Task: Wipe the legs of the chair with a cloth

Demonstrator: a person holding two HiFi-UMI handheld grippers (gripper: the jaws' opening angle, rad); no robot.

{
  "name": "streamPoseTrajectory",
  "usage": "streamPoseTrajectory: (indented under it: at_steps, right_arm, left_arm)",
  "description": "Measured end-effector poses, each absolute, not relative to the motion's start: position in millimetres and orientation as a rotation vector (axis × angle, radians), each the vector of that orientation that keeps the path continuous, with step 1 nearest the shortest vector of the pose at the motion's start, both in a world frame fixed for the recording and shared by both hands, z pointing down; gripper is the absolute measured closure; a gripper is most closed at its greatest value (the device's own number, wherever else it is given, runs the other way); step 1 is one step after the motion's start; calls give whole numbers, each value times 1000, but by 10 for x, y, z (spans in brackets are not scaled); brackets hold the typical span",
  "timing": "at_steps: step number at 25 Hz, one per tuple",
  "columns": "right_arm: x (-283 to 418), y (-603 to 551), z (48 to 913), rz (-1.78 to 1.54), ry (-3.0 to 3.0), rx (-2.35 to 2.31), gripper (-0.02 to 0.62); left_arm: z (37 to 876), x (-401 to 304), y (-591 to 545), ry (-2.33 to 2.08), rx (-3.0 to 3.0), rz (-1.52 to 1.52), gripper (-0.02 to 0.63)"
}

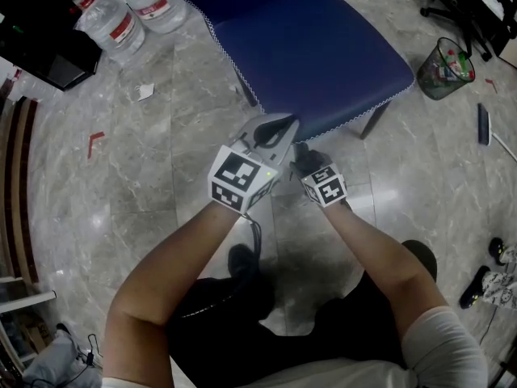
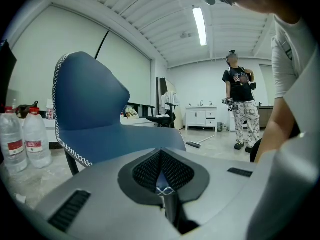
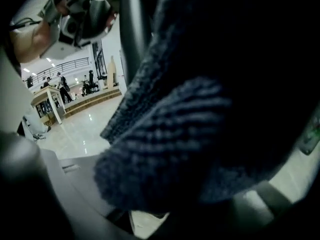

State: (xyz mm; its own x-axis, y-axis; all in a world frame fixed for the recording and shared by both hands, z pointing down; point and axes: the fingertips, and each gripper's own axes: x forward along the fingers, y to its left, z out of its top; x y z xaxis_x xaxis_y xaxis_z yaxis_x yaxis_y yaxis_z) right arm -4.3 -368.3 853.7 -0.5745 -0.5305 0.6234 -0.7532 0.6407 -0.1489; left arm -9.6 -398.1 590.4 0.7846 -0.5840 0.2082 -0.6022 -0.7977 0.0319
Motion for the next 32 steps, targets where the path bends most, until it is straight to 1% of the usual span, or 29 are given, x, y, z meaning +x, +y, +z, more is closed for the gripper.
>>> streamPoseTrajectory:
  at_steps: [4,7,22,27,32]
  right_arm:
    - [-122,-3806,7550,352,-2529,1062,420]
    - [-164,-3853,7100,289,-2623,1077,420]
    - [-47,-3359,6221,157,-2769,1028,425]
    - [45,-3389,5971,84,-2803,1074,426]
    - [111,-3477,5832,88,-2814,1123,426]
  left_arm:
    - [5896,-105,-3997,-969,2890,283,600]
    - [5898,-130,-4015,-984,2886,281,600]
    - [5831,-113,-3981,-1018,2865,200,600]
    - [5832,-92,-3987,-1025,2848,176,600]
    - [5840,-98,-3979,-1019,2859,193,600]
